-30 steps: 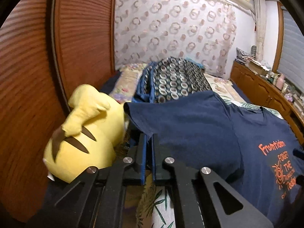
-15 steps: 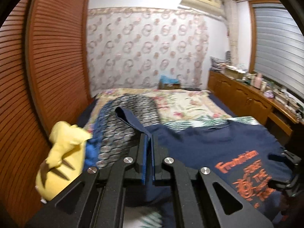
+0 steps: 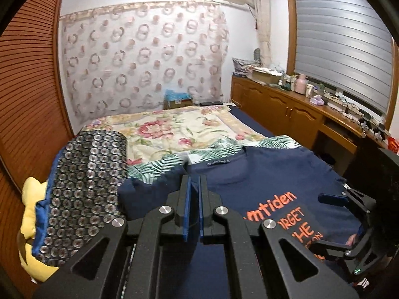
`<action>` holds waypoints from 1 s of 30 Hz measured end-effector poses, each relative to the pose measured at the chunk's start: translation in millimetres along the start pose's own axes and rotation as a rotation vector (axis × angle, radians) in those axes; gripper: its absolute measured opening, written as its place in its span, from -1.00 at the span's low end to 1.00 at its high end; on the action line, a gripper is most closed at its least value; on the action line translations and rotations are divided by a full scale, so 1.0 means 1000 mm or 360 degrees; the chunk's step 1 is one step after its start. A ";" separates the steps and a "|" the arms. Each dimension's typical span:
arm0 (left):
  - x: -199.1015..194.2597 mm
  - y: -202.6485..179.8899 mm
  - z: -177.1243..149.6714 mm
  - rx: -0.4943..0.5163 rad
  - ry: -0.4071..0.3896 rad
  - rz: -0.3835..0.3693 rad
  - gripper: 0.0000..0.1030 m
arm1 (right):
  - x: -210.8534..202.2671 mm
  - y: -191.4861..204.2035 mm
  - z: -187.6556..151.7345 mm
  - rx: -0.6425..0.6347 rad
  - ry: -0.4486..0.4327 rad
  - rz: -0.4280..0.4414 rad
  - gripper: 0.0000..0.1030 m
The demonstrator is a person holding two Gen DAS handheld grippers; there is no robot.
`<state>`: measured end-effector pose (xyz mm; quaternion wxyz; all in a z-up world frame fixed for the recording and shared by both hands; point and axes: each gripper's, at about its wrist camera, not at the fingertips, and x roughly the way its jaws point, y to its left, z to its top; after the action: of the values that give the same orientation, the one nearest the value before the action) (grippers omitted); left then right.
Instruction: Fold small clothes
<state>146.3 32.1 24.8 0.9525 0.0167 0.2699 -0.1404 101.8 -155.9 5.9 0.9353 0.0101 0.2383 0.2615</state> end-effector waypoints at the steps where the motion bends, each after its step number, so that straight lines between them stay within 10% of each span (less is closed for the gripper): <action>1: -0.001 -0.003 -0.001 0.0001 0.0001 -0.0008 -0.77 | 0.000 -0.001 0.002 0.0003 0.0003 -0.0002 1.00; 4: -0.008 -0.001 -0.006 0.0005 -0.0023 0.0000 -0.23 | 0.001 -0.001 0.006 0.0007 0.0000 -0.0016 1.00; 10: -0.022 0.009 -0.021 -0.0020 -0.0030 0.0061 -0.12 | 0.009 0.004 0.011 -0.0012 -0.0001 -0.0030 1.00; 13: -0.030 0.018 -0.035 -0.0057 -0.0043 0.0061 0.56 | 0.018 0.006 0.018 -0.0042 0.0010 -0.0023 1.00; 24: -0.042 0.043 -0.085 -0.0135 0.0007 0.0205 0.57 | 0.094 0.001 0.054 -0.0163 0.0186 0.0129 0.00; 30: -0.045 0.048 -0.103 -0.0150 0.0007 0.0244 0.57 | 0.164 -0.013 0.064 -0.0140 0.0421 0.0122 -0.14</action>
<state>70.2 101.4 -42.3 0.9595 -0.0071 0.2763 -0.0543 259.9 -79.2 -11.1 0.8845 -0.0563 0.3474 0.3063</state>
